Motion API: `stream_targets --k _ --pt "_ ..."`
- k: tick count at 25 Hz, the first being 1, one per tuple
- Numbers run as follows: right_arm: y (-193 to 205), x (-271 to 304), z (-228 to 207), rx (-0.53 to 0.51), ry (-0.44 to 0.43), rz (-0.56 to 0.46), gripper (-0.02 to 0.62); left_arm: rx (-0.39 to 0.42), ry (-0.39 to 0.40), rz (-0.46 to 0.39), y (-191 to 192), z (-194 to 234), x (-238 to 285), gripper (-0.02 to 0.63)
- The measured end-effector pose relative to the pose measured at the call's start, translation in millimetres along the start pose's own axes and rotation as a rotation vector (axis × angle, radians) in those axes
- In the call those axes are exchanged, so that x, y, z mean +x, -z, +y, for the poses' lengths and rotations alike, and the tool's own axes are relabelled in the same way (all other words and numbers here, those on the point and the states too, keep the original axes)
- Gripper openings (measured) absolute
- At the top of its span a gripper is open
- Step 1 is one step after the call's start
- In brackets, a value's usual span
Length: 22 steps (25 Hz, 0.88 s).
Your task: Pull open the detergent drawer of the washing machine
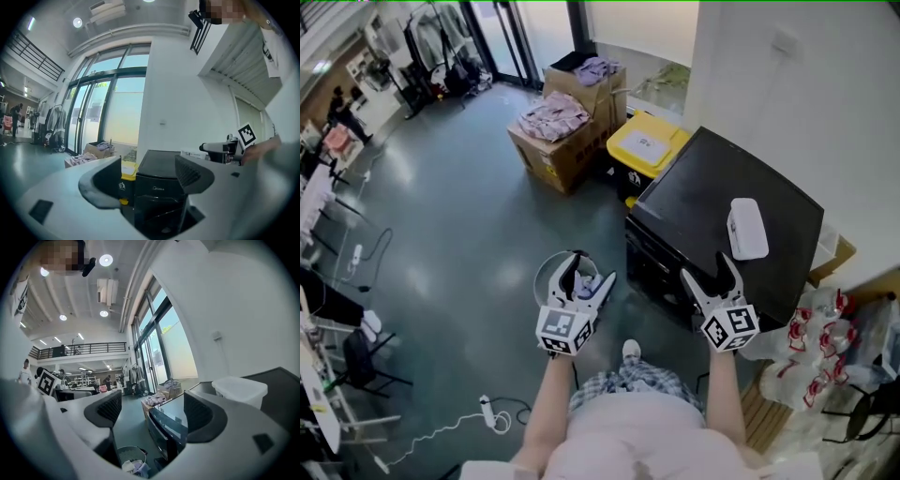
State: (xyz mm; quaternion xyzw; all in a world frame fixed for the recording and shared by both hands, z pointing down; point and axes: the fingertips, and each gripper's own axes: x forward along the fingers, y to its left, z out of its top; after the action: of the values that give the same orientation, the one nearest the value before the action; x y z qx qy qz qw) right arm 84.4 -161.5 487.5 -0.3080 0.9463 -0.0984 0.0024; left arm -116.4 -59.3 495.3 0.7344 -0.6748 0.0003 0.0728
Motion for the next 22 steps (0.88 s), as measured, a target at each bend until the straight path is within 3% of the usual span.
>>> stream_targets --k 8,15,22 --pt "5 30 -21 0.003 0.087 0.032 0.413 0.008 0.098 0.035 -5 22 60 0.347" --pt "4 41 -29 0.002 0.209 0.046 0.413 0.035 0.261 0.088 -1 24 103 0.347" --pt "13 51 -18 -0.026 0.286 0.082 0.411 0.118 0.427 0.165 11 18 133 0.347"
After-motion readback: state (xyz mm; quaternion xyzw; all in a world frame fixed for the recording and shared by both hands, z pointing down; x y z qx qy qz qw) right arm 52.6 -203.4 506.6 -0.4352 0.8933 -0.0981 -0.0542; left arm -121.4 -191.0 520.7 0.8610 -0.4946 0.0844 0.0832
